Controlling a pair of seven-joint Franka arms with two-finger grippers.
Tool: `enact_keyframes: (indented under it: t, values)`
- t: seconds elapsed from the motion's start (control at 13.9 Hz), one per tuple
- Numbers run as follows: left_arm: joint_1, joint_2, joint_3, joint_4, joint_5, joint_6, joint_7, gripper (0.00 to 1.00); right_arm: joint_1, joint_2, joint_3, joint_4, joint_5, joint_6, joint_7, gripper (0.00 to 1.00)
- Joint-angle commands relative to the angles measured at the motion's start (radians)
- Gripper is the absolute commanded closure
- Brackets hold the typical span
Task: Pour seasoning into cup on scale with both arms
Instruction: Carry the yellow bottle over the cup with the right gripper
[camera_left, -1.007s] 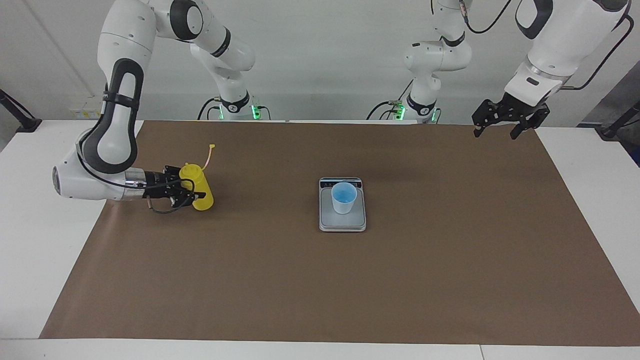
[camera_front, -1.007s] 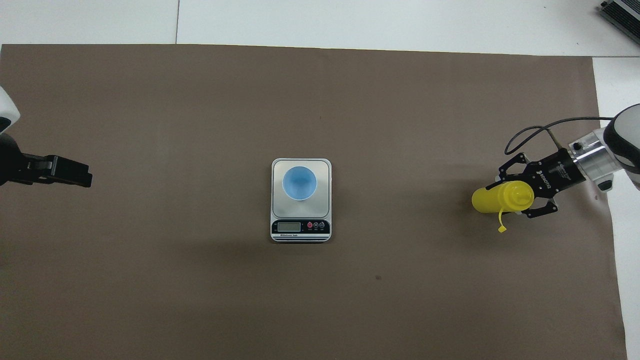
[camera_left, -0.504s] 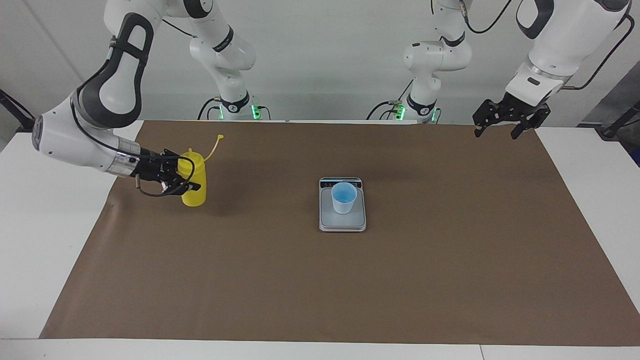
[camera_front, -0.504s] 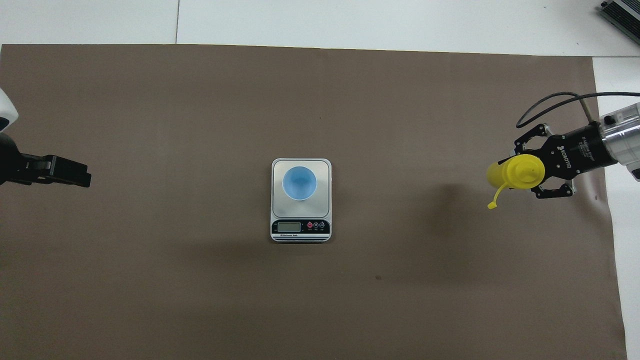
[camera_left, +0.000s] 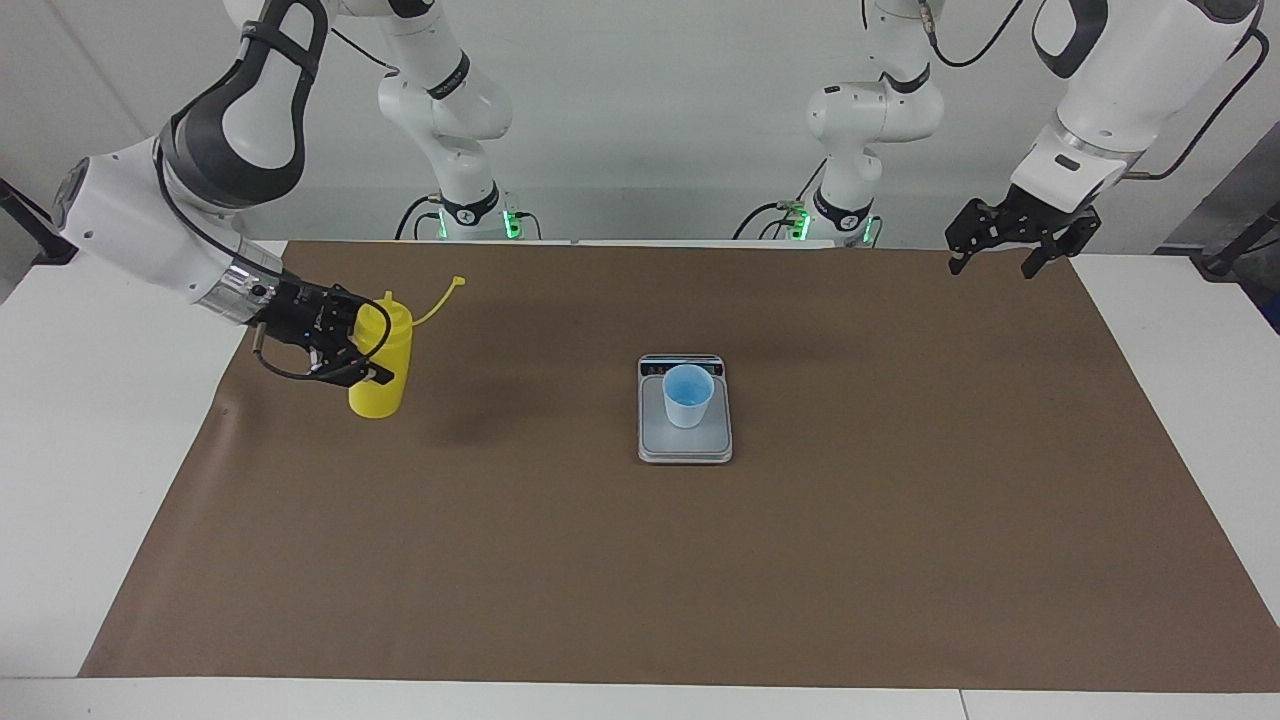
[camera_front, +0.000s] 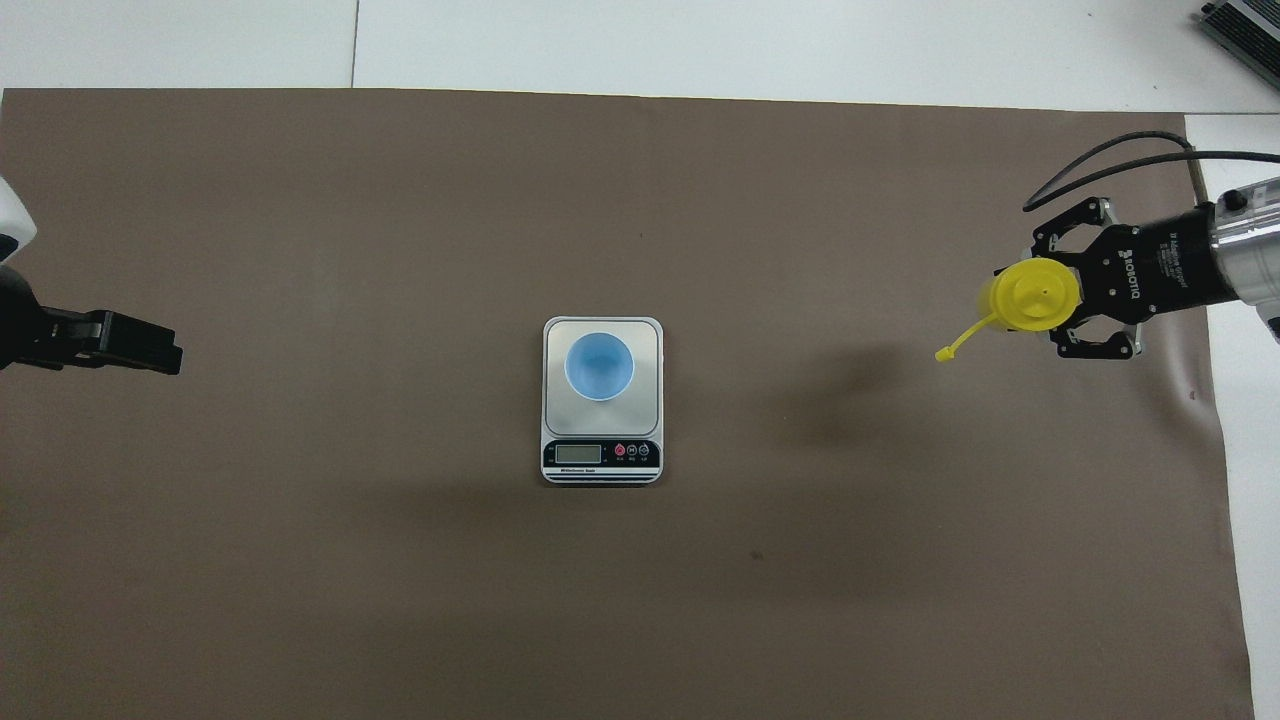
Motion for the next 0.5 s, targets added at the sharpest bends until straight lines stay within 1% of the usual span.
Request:
enact_keyframes:
  t: [0.0, 0.22, 0.43]
  values:
    - [0.014, -0.022, -0.009, -0.017, 0.011, -0.012, 0.009, 0.00, 0.034, -0.038, 0.005, -0.008, -0.011, 0.092, 0.066, 1.00]
    - [0.014, -0.021, -0.009, -0.017, 0.011, -0.012, 0.009, 0.00, 0.095, -0.049, 0.005, -0.009, -0.011, 0.205, 0.153, 1.00]
    - [0.014, -0.022, -0.008, -0.017, 0.011, -0.012, 0.009, 0.00, 0.179, -0.058, 0.005, -0.018, -0.019, 0.374, 0.251, 1.00]
